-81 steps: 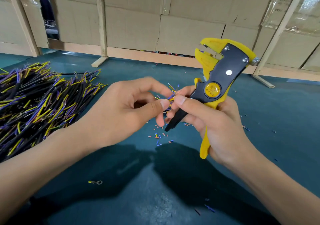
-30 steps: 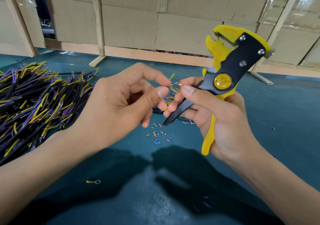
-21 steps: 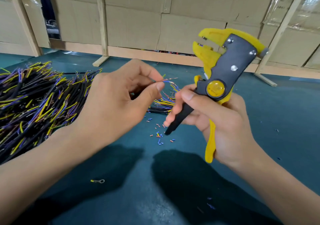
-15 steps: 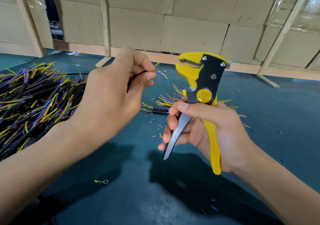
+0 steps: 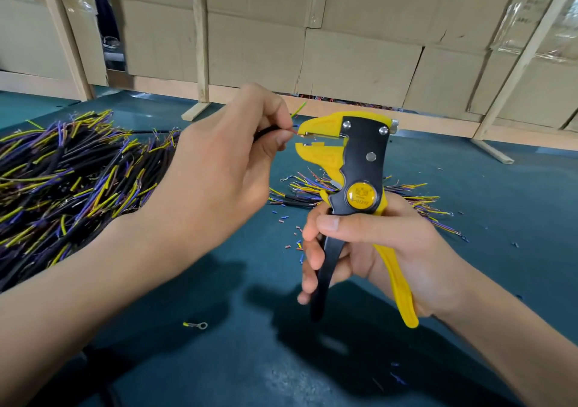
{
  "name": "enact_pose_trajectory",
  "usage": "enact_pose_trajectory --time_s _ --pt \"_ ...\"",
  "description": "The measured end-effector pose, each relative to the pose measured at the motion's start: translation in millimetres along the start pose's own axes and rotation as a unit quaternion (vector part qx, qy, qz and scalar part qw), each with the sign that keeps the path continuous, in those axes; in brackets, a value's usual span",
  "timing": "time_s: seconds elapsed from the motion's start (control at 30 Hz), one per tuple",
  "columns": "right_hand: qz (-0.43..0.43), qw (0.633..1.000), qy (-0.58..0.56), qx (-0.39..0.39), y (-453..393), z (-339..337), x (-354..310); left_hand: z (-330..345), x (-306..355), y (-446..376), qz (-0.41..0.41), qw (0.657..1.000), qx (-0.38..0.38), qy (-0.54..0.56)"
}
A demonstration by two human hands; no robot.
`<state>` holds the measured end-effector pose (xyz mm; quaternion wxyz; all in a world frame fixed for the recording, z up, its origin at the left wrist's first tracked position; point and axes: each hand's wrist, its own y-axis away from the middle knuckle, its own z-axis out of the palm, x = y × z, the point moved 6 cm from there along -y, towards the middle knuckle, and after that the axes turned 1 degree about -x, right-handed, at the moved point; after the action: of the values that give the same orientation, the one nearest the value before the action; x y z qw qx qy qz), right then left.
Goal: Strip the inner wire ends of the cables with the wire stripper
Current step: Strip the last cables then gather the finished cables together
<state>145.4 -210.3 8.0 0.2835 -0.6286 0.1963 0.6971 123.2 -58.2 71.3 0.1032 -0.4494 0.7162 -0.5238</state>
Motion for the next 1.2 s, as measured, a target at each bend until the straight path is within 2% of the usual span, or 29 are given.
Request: enact_pose_trajectory --time_s 0.5,1.2 --pt "-0.018 0.999 -0.016 0.029 -2.0 1.9 0.2 4.6 6.1 5.3 -0.005 1.0 0.005 0.001" --pt "-0.047 0.998 -0.017 0.024 -1.1 2.6 -0.6 6.3 9.4 6.0 -0.069 0.99 -0.004 0.123"
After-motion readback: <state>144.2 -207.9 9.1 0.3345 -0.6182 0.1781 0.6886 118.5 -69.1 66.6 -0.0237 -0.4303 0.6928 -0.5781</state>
